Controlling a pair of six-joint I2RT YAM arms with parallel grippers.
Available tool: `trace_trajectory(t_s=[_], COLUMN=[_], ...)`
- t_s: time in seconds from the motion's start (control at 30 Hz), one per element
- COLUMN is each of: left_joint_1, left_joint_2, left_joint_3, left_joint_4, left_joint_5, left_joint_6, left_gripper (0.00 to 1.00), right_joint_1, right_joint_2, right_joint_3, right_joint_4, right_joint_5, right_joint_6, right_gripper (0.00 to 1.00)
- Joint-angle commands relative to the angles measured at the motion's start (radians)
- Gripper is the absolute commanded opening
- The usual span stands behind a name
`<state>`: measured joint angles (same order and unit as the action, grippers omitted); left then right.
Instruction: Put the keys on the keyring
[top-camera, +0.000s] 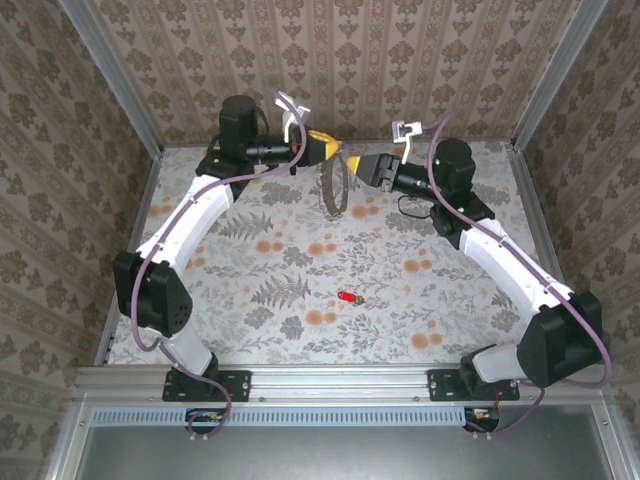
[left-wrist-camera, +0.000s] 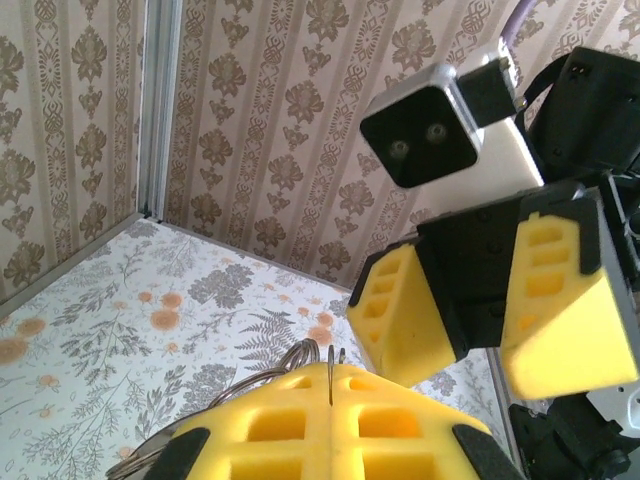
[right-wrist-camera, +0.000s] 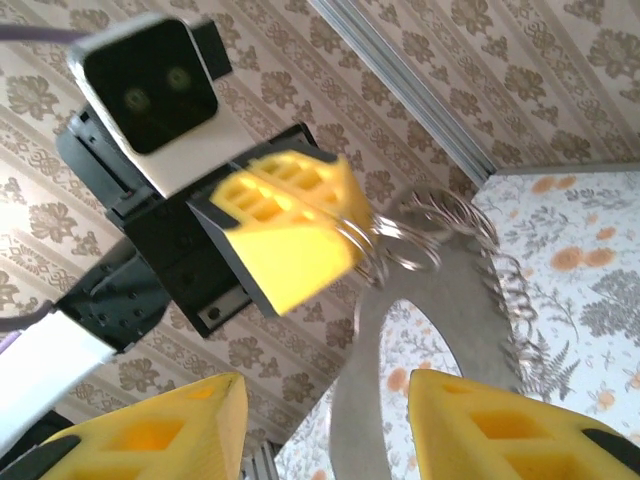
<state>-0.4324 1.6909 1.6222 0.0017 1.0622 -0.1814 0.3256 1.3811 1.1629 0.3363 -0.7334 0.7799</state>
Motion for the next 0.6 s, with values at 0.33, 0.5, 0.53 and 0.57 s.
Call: trace_trajectory(t_s=[0.33,0.5,0.53,0.57], left_joint_1=[-0.017,-0.017,-0.017,-0.017], left_joint_2=[-0.031,-0.037,-0.037,-0.036], left_joint_3=[0.02,0.022,0.024,0.024], left_joint_4=[-0.002,-0.012,-0.013,-0.013], left_joint_5=[0.058,0.054,0.053,0.051], left_joint_6=[0.048,0.057,0.057,0.057], left_gripper=[0.0,0.0,0.0,0.0], right_joint_1=[0.01,0.01,0.01,0.009], right_joint_2=[0.112,0.109,0.105,0.099], right_joint_3=[0.115,0.113,0.109,0.102], right_joint_4=[0.134,0.136,0.133,0.127], right_joint_5=[-0.029,-0.039,-0.041,-0.043], right_joint_6=[0.078,0.072,0.069,0.061], right_gripper=[0.45,0.41,0.4,0.39])
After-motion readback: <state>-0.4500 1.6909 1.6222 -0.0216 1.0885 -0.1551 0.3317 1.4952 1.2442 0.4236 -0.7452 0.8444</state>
